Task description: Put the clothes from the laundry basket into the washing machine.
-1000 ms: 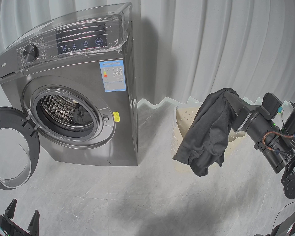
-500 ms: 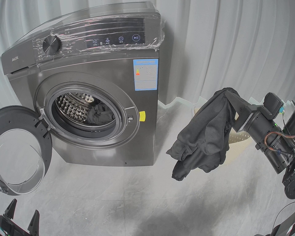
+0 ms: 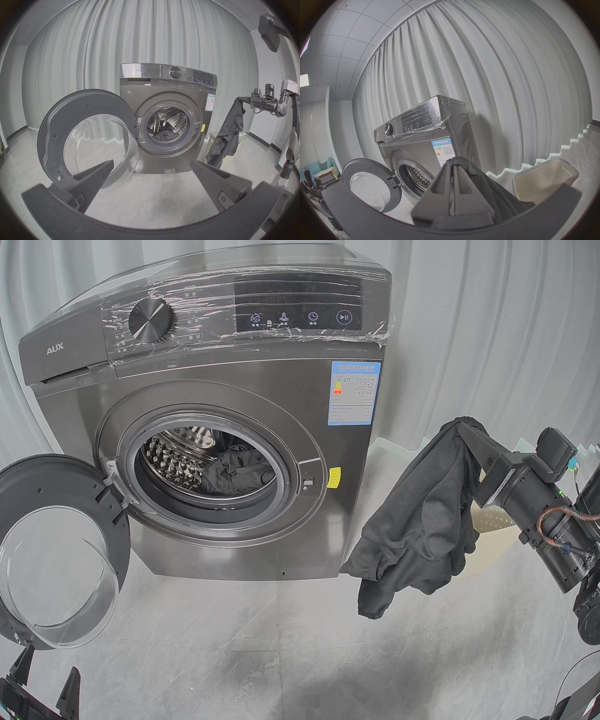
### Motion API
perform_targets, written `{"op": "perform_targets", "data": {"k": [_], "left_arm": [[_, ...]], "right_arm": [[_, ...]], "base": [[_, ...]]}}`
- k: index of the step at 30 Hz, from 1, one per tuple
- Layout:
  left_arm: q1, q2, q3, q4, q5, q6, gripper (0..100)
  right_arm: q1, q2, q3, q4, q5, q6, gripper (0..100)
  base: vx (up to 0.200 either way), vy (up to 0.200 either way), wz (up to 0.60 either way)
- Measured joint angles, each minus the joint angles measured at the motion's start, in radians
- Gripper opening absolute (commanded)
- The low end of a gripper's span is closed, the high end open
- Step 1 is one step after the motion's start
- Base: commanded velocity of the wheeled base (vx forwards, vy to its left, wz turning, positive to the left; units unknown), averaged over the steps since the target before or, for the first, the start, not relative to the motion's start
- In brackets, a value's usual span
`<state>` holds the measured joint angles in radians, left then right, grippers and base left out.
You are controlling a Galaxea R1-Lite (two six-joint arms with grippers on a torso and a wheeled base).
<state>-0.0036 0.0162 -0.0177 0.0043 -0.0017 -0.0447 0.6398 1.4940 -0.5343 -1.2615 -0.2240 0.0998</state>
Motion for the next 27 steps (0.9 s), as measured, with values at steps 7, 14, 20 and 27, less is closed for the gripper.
{"op": "perform_targets", "data": {"k": [7, 14, 20, 27], "left_arm": [[0.001, 0.0, 0.0, 0.0, 0.001, 0.0, 100], [0.001, 0.0, 0.0, 0.0, 0.0, 0.0, 100], [0.0, 0.0, 0.0, 0.0, 0.0, 0.0, 100], [0.001, 0.0, 0.0, 0.001, 0.0, 0.0, 100]], "right_arm": [[0.0, 0.001, 0.0, 0.001, 0.0, 0.0, 0], [0.0, 0.003, 0.001, 0.001, 0.0, 0.001, 0], [0.001, 0.004, 0.002, 0.001, 0.0, 0.001, 0], [0.001, 0.006, 0.002, 0.0, 0.0, 0.001, 0]], "base": [[-0.143, 0.0, 0.0], [0.0, 0.0, 0.0], [0.0, 0.2, 0.0], [0.0, 0.2, 0.0]]}}
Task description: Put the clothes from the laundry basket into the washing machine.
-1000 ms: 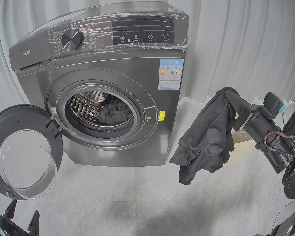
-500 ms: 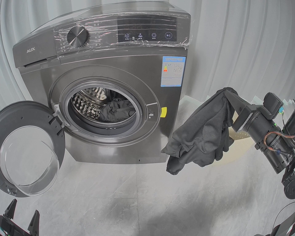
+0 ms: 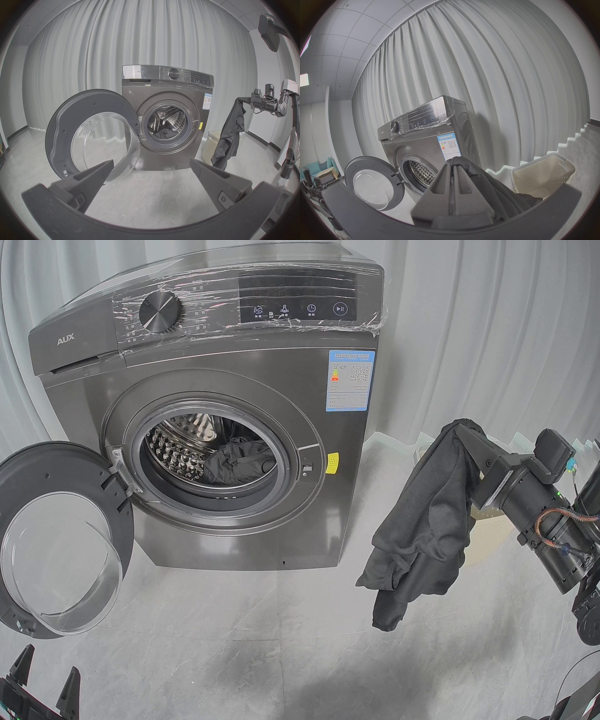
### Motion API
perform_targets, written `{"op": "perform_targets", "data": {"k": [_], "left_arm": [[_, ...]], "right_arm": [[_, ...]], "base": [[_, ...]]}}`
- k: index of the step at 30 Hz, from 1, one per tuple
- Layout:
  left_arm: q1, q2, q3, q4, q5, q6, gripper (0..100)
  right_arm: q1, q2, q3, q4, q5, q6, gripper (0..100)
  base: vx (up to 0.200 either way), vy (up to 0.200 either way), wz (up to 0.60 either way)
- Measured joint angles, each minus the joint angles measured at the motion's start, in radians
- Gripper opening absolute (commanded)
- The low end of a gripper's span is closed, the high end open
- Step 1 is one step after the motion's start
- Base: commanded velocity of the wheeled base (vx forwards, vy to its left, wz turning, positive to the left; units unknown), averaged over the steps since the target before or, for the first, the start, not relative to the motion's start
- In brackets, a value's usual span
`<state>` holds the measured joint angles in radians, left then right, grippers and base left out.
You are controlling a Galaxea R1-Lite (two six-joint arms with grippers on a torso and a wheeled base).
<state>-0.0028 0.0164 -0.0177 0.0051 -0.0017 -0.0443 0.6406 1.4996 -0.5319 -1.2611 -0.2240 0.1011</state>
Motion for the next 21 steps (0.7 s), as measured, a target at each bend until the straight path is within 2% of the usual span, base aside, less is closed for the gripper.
{"op": "perform_targets", "data": {"k": [14, 21], "left_arm": [[0.0, 0.0, 0.0, 0.0, 0.0, 0.0, 100], [-0.001, 0.0, 0.0, -0.001, 0.001, 0.0, 100]], "right_arm": [[0.011, 0.002, 0.0, -0.002, 0.0, 0.0, 0], [0.014, 0.002, 0.0, -0.004, 0.006, 0.0, 0]], "base": [[0.0, 0.2, 0.0], [0.0, 0.0, 0.0]]}}
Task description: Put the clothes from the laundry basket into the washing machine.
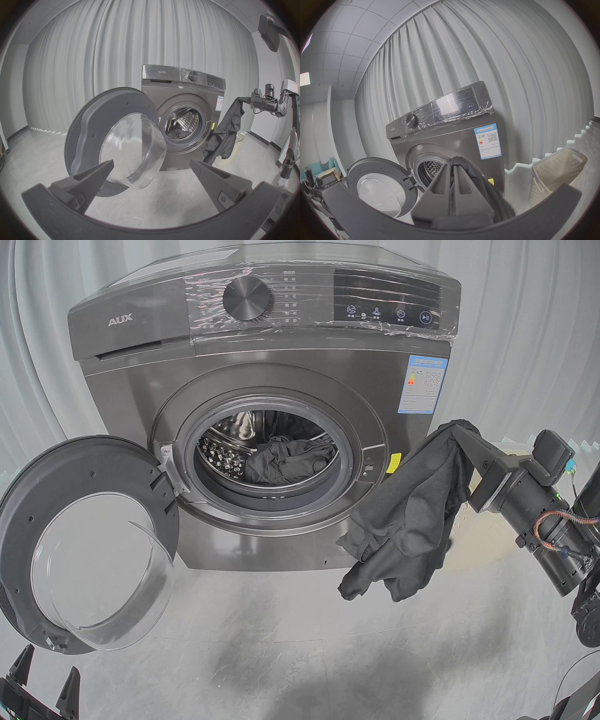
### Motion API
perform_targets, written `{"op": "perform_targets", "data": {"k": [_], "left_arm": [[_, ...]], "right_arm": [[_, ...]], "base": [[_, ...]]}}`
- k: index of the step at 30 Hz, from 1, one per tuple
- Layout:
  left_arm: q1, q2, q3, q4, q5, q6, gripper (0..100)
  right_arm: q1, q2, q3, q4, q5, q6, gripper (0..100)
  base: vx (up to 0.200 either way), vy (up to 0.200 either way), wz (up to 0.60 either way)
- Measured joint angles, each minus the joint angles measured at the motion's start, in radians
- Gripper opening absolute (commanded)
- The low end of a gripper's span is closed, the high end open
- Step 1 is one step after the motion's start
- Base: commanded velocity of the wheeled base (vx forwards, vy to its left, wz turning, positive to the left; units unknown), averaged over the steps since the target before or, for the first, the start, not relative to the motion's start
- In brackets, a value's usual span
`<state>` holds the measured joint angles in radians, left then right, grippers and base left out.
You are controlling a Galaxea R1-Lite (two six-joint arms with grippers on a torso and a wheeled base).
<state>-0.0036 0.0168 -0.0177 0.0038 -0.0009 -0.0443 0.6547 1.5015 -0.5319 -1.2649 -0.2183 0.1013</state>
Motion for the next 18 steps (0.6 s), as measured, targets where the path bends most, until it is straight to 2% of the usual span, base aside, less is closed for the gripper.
{"op": "perform_targets", "data": {"k": [18], "left_arm": [[0.0, 0.0, 0.0, 0.001, 0.0, 0.003, 100]], "right_arm": [[0.0, 0.005, 0.021, 0.002, 0.002, 0.0, 0]], "base": [[0.0, 0.0, 0.0]]}}
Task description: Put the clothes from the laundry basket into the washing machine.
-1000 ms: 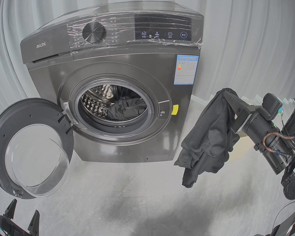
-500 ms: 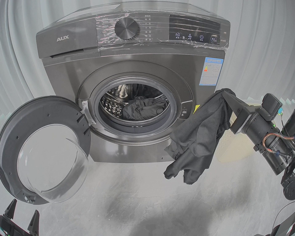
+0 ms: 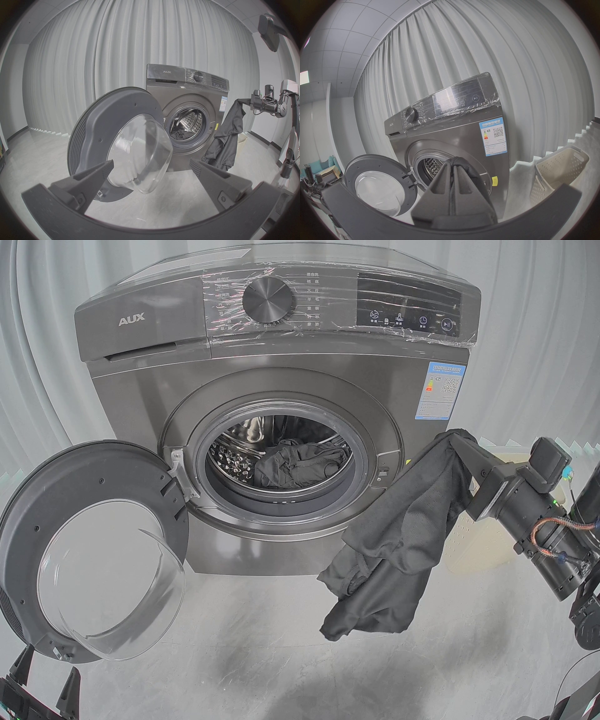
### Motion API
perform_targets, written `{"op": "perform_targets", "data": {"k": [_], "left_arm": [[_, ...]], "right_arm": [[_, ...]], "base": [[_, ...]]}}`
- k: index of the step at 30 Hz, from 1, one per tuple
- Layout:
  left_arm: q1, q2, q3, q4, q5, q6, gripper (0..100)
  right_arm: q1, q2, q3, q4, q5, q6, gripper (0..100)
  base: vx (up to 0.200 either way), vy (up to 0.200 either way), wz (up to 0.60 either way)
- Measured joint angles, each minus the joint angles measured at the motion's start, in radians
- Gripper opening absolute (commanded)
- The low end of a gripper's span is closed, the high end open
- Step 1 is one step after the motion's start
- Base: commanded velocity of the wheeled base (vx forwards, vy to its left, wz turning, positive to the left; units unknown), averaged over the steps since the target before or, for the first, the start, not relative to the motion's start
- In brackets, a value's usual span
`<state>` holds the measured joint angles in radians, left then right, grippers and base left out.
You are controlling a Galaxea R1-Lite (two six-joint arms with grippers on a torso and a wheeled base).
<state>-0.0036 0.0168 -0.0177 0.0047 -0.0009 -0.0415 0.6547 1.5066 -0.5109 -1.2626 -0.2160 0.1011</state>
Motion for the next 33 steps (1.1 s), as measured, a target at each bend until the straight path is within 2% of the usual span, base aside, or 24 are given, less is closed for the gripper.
{"op": "perform_targets", "data": {"k": [7, 12, 14, 17, 24, 27, 33], "left_arm": [[0.002, 0.0, 0.0, -0.001, -0.005, 0.041, 100], [0.002, 0.0, 0.0, -0.002, -0.009, 0.047, 100], [0.003, 0.0, 0.0, -0.001, -0.009, 0.047, 100], [0.004, 0.0, 0.0, -0.002, -0.008, 0.05, 100], [0.004, 0.0, 0.0, -0.007, -0.019, 0.079, 100], [0.004, 0.0, 0.0, -0.01, -0.023, 0.08, 100], [0.004, 0.003, -0.057, -0.065, -0.051, 0.049, 100]], "right_arm": [[0.025, 0.001, 0.011, 0.019, 0.023, 0.003, 0], [0.065, 0.012, 0.01, 0.034, 0.027, 0.069, 0], [0.076, 0.023, -0.003, 0.036, 0.03, 0.078, 0], [0.082, 0.041, -0.021, 0.036, 0.033, 0.08, 0], [0.104, 0.084, -0.076, 0.036, 0.036, 0.08, 0], [0.118, 0.103, -0.098, 0.031, 0.035, 0.08, 0], [0.135, 0.142, -0.138, 0.023, 0.033, 0.081, 0]], "base": [[0.0, 0.0, 0.0], [0.0, 0.0, 0.0], [0.0, 0.0, 0.0], [0.0, 0.0, 0.0], [0.0, 0.0, 0.0], [0.0, 0.0, 0.0], [0.0, 0.0, 0.0]]}}
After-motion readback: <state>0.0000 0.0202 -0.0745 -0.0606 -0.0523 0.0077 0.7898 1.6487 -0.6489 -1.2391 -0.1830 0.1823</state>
